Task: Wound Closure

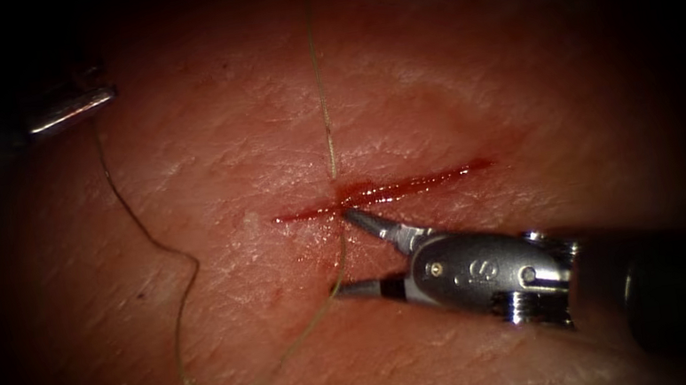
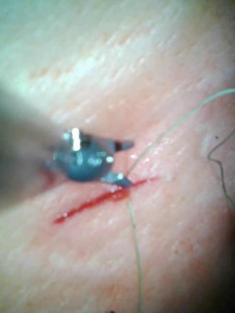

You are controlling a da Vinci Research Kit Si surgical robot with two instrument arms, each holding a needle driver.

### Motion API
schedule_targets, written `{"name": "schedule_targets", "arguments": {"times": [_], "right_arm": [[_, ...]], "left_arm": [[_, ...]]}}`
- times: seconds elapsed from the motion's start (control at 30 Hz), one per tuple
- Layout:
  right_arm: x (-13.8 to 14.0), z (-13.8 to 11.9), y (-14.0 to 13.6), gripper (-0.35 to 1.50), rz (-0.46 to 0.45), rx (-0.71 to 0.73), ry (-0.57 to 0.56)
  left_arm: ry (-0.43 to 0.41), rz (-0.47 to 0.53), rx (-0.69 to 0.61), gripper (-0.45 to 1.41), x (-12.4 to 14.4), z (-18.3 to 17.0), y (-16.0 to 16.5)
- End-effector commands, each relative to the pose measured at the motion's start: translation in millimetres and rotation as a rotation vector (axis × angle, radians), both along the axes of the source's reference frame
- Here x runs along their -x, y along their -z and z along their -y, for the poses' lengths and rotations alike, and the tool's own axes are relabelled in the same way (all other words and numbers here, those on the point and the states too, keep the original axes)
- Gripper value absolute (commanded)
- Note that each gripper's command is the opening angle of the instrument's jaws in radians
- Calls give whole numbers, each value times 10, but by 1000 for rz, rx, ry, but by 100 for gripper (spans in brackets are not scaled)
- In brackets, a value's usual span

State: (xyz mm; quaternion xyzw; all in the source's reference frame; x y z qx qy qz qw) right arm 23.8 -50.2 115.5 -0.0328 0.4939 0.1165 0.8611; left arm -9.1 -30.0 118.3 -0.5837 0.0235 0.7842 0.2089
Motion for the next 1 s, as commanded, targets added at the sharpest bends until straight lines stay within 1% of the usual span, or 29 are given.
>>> {"name": "schedule_targets", "arguments": {"times": [0.03, 0.07, 0.1, 0.13, 0.17, 0.2, 0.3, 0.37, 0.4, 0.5, 0.63, 0.67, 0.7, 0.73, 0.77, 0.8, 0.83, 0.87, 0.9, 1.0], "right_arm": [[-11, -3, -4, 100, -11, -4, 5], [-13, -3, -4, 88, -17, -7, 10], [-14, -3, -4, 69, -23, -10, 15], [-15, -3, -3, 22, -38, -15, 27], [-15, -2, -3, -16, -45, -17, 34], [-14, -1, -3, -35, -39, -30, 61], [-10, 1, -2, -35, -28, -37, 74], [-3, 5, 1, -35, -26, -42, 91], [7, 13, 7, -35, -19, -58, 95], [23, 29, 19, -35, -12, -66, 95], [54, 58, 44, -35, 10, -72, 122], [71, 75, 60, -35, 17, -78, 134], [81, 86, 71, -35, 16, -89, 136], [81, 86, 71, -35, 16, -89, 136], [95, 102, 88, -35, 21, -95, 156], [95, 102, 88, -35, 21, -95, 156], [103, 111, 100, -35, 25, -99, 167], [113, 124, 118, -35, 26, -108, 174], [113, 124, 118, -35, 26, -108, 174], [124, 141, 144, -35, 35, -119, 197]], "left_arm": [[-1, 1, 2, -45, 5, -1, -7], [-3, 3, 4, -45, 6, 0, -8], [-4, 5, 5, -45, 7, 1, -8], [-4, 4, 5, -45, 8, 1, -9], [-5, 6, 6, -45, 9, 2, -9], [-5, 6, 7, -45, 10, 3, -10], [-7, 8, 7, -45, 11, 3, -10], [-7, 9, 7, -45, 10, 2, -10], [-8, 9, 8, -45, 11, 2, -12], [-8, 10, 18, -45, 13, 3, -15], [-13, 8, 19, -45, 17, 7, -17], [-16, 8, 19, -45, 20, 7, -18], [-18, 10, 19, -45, 21, 7, -18], [-18, 10, 19, -45, 21, 7, -18], [-17, 10, 19, -45, 22, 7, -18], [-17, 10, 19, -45, 22, 7, -18], [-18, 10, 20, -45, 22, 7, -18], [-16, 12, 15, -45, 22, 8, -19], [-16, 12, 15, -45, 22, 8, -19], [-20, 12, 15, -45, 23, 9, -20]]}}
